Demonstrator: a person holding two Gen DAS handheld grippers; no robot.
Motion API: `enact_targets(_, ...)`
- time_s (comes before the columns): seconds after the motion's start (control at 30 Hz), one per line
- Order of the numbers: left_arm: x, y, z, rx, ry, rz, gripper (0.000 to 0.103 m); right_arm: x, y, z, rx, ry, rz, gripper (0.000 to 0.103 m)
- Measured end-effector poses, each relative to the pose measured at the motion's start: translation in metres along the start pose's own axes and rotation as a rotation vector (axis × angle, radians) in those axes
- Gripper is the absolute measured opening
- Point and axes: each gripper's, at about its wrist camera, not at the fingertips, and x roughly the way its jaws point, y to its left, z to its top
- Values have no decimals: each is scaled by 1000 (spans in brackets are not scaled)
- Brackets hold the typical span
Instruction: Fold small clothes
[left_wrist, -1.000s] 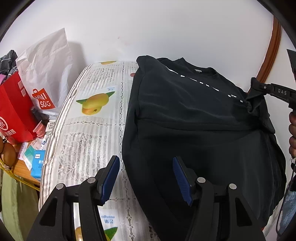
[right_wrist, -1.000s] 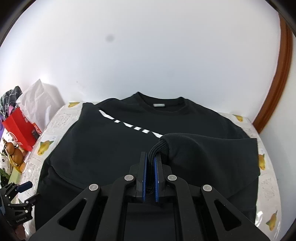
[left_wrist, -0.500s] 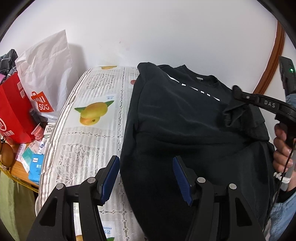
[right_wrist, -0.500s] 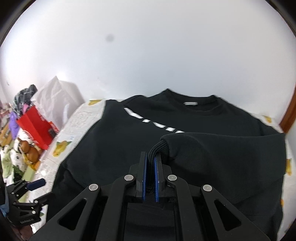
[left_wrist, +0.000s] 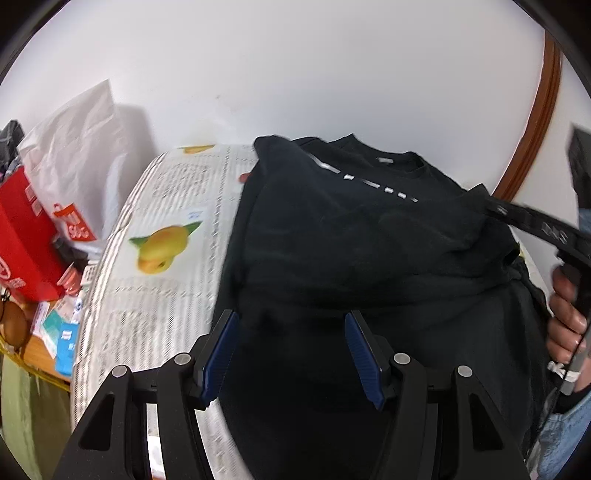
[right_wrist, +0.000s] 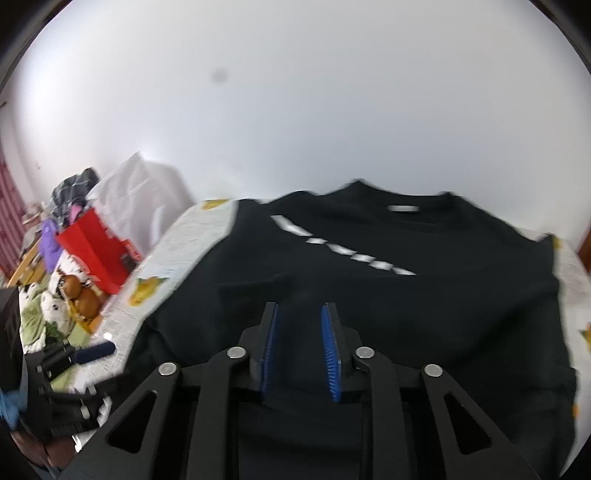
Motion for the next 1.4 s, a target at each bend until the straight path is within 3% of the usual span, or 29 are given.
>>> enact_targets(0.3, 43, -37, 31, 6, 24, -73, 57, -64, -129, -46, 42, 20, -351, 28)
enact_targets(0.4, 62, -45, 35, 6, 46, -88, 56, -64, -160, -63, 70, 71, -398, 28)
enact_targets(0.47, 72, -48, 36, -2, 67, -95, 54, -60, -177, -74, 95, 100, -412, 28)
enact_targets(0.53, 80, -50, 34, -12, 85, -108, 42, -53, -187, -83, 110, 115, -413, 28)
enact_targets(0.77, 95, -63, 31, 2, 89, -79, 37, -32, -195, -90, 131, 132, -402, 28)
enact_targets(0.83, 94, -65, 32, 6, 83, -61, 18, -28, -196, -91, 135, 133, -404, 29)
enact_targets(0.87, 91, -68, 33, 28, 62, -2, 10, -26, -195, -91, 138, 137, -404, 29)
enact_targets(0.97, 73, -68, 38, 63, 9, -5, 9, -22, -195, -91, 143, 151, -412, 29)
enact_targets(1.1, 36, -50, 51, 21, -85, -38, 9, -39, -191, -81, 141, 109, -406, 29)
enact_targets(1.2, 9, -30, 60, 9, -155, 22, 9, -51, -191, -70, 138, 65, -392, 36)
enact_targets(1.4, 21, -3, 44, -28, -56, 9, 9, -44, -199, -51, 151, 35, -405, 41)
